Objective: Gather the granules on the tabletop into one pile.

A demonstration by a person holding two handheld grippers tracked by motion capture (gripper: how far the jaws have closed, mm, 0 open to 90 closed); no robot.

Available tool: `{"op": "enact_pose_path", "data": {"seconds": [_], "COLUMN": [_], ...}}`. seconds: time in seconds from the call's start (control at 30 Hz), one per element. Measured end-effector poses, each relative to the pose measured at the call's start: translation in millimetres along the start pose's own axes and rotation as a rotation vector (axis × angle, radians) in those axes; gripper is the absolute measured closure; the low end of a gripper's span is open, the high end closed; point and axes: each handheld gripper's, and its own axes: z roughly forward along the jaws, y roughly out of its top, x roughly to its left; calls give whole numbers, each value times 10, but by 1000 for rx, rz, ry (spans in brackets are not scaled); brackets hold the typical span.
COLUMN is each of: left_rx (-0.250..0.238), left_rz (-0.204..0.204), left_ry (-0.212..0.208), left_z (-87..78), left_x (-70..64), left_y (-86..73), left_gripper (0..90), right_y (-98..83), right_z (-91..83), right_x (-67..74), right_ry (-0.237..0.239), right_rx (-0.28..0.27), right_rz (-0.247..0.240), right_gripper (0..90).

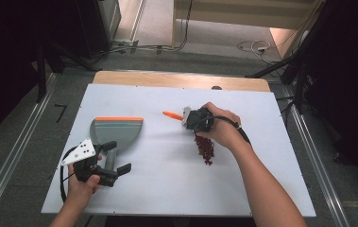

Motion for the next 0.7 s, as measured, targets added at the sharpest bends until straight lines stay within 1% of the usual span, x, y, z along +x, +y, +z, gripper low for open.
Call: {"op": "enact_pose_path", "data": {"seconds": [0.07,0.13,0.2,0.27,0.33,0.4,0.5,0.53,0.57,0.63,0.7], "left_rx": [0,-3,1,4,5,8,8,8,8,8,9], "left_rz": [1,0,1,3,5,4,2,3,3,3,4], "left_ry": [-1,-2,-1,-2,-3,-2,-1,-1,-1,-2,-2], "left_z": [4,9,11,17,21,22,23,23,23,24,27], "left_x": [-9,-16,-22,-25,-23,-22,-20,-20,-21,-22,-25], "left_y": [1,1,0,-2,-3,-3,-4,-3,-3,-4,-5], "left_gripper": [10,9,10,10,9,10,10,10,10,10,10], "right_y": [-3,-19,-45,-74,-110,-138,-170,-184,-193,-215,-228], "right_z": [-13,-19,-31,-50,-68,-93,-119,-127,-133,-144,-157], "right_x": [60,117,151,179,205,237,290,315,320,350,367], "right_ry": [9,14,21,27,40,53,66,78,71,75,80], "right_rx": [5,0,-8,-13,-26,-21,-18,-16,-17,-19,-21], "right_rz": [-29,-44,-51,-44,-52,-51,-74,-75,-83,-77,-83], "right_gripper": [689,688,687,686,683,681,678,677,676,674,673]}}
